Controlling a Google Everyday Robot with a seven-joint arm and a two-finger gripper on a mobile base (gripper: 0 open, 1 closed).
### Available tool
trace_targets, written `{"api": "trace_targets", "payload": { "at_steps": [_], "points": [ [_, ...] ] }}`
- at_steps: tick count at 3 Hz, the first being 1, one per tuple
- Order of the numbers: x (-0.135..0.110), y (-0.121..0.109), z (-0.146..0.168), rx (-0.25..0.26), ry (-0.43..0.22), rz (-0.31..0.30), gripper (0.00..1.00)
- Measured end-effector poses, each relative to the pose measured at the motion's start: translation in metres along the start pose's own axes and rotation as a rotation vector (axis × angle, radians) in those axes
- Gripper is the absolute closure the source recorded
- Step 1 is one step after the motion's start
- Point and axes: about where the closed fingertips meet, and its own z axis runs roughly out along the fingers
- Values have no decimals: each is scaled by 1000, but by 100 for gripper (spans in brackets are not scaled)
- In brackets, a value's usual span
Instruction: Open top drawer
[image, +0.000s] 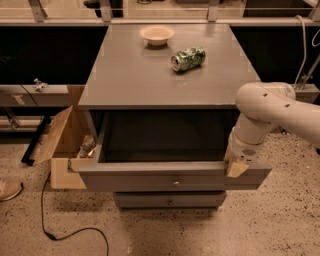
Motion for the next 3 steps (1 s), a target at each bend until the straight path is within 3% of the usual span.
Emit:
{"api": "trace_targets", "payload": {
  "at_steps": [1, 2, 3],
  "points": [
    [0, 0, 0, 0, 0, 0, 85],
    [0, 0, 0, 0, 0, 0, 54],
    [0, 0, 0, 0, 0, 0, 31]
  ]
}}
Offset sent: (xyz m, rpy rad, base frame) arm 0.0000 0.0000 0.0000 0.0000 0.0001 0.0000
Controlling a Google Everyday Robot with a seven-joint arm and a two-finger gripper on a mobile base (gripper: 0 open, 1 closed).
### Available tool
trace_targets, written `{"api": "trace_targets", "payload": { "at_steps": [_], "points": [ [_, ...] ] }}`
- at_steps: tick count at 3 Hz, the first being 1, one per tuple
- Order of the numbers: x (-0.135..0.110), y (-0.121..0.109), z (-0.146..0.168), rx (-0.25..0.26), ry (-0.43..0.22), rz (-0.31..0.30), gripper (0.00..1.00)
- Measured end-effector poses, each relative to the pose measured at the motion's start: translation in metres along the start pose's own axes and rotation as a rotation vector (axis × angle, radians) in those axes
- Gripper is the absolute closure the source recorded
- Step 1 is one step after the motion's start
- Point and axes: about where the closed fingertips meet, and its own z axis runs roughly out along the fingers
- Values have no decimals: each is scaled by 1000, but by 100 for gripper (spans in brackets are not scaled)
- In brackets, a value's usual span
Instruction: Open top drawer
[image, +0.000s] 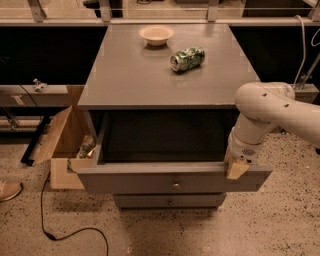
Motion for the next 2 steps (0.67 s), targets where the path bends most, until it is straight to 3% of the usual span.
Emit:
{"api": "trace_targets", "payload": {
  "at_steps": [1, 2],
  "points": [
    [2, 6, 2, -17, 5, -7, 1],
    [6, 21, 5, -56, 21, -17, 0]
  ]
}}
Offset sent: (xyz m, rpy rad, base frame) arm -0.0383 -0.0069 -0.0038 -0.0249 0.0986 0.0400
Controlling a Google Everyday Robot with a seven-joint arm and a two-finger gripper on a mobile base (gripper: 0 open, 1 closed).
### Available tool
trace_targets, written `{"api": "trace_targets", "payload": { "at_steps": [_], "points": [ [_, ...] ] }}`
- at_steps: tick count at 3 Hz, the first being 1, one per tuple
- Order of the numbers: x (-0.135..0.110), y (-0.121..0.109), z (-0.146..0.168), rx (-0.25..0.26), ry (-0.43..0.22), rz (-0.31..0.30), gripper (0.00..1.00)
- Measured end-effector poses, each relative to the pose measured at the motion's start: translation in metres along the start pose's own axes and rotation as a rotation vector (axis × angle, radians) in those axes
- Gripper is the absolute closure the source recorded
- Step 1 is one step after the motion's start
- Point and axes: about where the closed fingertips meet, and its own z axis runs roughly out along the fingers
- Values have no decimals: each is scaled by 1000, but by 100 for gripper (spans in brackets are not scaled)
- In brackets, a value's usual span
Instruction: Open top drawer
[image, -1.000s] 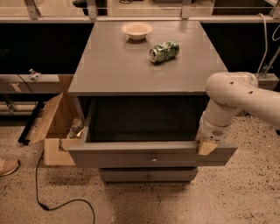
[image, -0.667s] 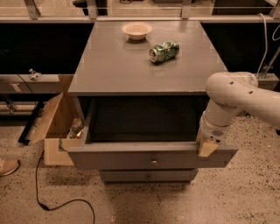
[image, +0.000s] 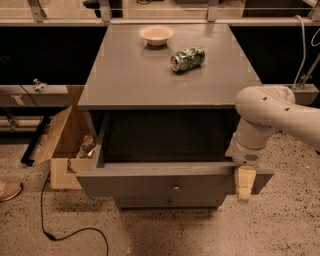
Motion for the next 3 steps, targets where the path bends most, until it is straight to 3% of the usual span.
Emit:
{"api": "trace_targets", "payload": {
  "at_steps": [1, 2, 3],
  "points": [
    [6, 25, 6, -41, 16, 1, 17],
    [22, 50, 1, -50, 14, 32, 43],
    [29, 60, -4, -46, 7, 48, 66]
  ]
}}
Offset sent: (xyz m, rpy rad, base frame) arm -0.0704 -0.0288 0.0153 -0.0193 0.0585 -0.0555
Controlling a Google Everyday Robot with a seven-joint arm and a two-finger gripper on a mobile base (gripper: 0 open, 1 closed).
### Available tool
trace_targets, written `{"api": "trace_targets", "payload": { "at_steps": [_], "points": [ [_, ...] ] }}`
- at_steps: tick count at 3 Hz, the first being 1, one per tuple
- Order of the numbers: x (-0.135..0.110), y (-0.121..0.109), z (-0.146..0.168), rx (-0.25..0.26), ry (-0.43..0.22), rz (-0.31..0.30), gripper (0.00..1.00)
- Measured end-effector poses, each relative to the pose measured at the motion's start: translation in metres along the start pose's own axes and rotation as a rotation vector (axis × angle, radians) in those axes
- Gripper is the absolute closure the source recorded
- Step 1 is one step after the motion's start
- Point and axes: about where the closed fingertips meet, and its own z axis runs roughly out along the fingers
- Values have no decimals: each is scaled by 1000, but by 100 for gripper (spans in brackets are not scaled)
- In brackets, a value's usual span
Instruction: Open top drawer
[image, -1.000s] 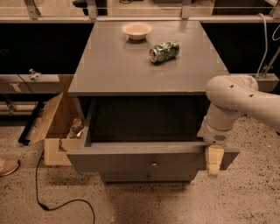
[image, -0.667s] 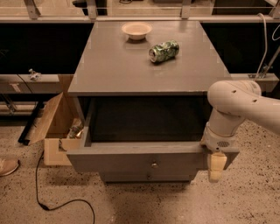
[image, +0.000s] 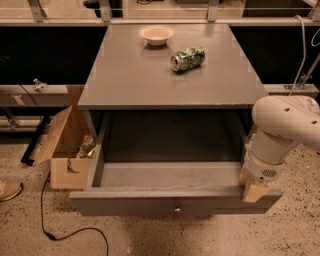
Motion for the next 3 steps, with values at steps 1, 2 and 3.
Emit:
{"api": "trace_targets", "payload": {
  "at_steps": [1, 2, 3],
  "points": [
    [0, 0, 0, 0, 0, 0, 63],
    [0, 0, 1, 1, 0, 1, 40],
    [12, 13, -25, 67, -21, 20, 17]
  ]
}}
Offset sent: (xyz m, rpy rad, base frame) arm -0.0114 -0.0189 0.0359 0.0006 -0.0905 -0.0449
